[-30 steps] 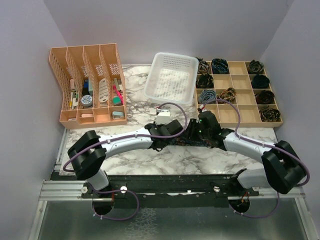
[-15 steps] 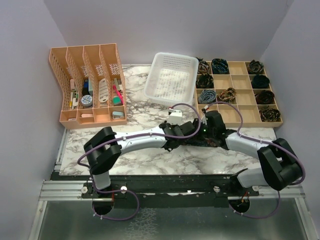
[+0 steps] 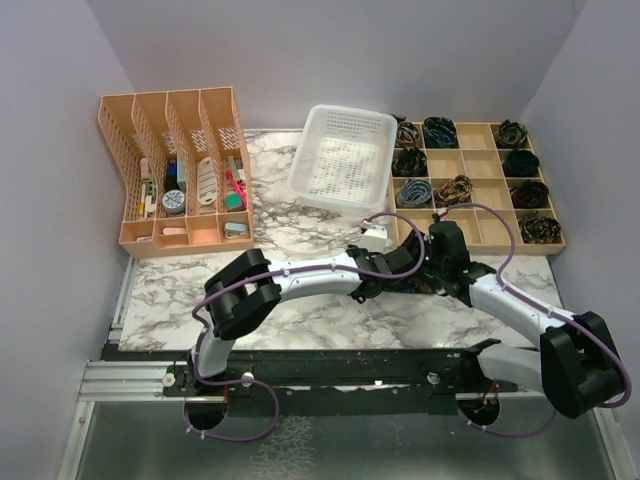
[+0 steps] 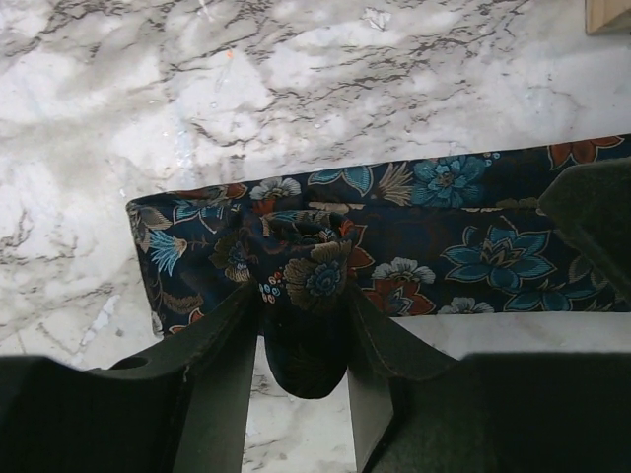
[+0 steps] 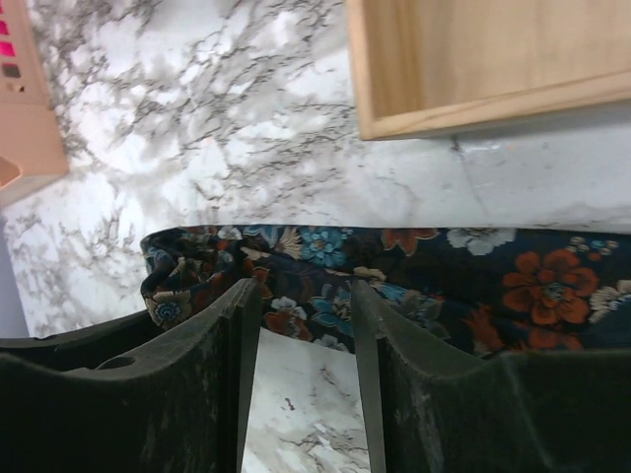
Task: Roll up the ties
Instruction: Roll the tie at the center of the board.
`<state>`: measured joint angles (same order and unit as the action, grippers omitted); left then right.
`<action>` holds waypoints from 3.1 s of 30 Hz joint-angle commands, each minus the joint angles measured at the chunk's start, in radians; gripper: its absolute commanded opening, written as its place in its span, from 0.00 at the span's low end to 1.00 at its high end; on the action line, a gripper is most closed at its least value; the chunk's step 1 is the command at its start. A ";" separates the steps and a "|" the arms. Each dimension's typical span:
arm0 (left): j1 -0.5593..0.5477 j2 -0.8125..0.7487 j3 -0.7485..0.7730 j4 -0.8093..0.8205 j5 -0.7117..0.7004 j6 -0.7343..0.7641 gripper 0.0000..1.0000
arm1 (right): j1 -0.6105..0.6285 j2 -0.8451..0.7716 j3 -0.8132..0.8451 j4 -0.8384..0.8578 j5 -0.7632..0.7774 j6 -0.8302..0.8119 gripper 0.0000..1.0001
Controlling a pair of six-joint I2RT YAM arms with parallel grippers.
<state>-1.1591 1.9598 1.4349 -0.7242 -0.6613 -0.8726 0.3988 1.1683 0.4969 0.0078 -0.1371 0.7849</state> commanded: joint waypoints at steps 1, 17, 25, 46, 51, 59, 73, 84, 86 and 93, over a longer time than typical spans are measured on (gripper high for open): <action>-0.003 0.032 0.050 -0.004 0.069 0.015 0.44 | -0.028 -0.011 -0.012 -0.077 0.042 -0.027 0.48; 0.015 -0.307 -0.130 0.182 0.123 0.069 0.84 | -0.046 -0.023 0.053 -0.069 -0.085 -0.202 0.63; 0.143 -0.625 -0.501 0.347 0.204 0.031 0.89 | -0.046 0.007 0.119 0.018 -0.294 -0.325 0.83; 0.450 -0.848 -0.908 0.656 0.551 0.025 0.95 | 0.028 0.311 0.158 0.090 -0.436 -0.238 0.77; 0.450 -0.827 -0.909 0.661 0.560 0.023 0.95 | 0.028 0.360 0.170 0.083 -0.428 -0.255 0.60; 0.454 -0.850 -0.929 0.650 0.549 0.022 0.95 | 0.028 0.444 0.187 0.102 -0.465 -0.290 0.37; 0.494 -0.919 -0.967 0.609 0.504 0.009 0.96 | 0.066 0.564 0.230 0.174 -0.556 -0.271 0.36; 0.554 -1.056 -1.000 0.495 0.442 -0.021 0.96 | 0.252 0.608 0.210 0.365 -0.376 0.049 0.36; 0.565 -1.090 -1.004 0.468 0.430 -0.027 0.96 | 0.299 0.609 0.213 0.387 -0.308 0.110 0.37; 0.590 -1.185 -1.006 0.392 0.420 -0.019 0.96 | 0.367 0.596 0.291 0.322 -0.212 0.110 0.41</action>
<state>-0.5816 0.8154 0.4408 -0.2615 -0.2104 -0.8909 0.7578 1.7638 0.7353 0.3496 -0.4492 0.8780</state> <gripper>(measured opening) 0.957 0.386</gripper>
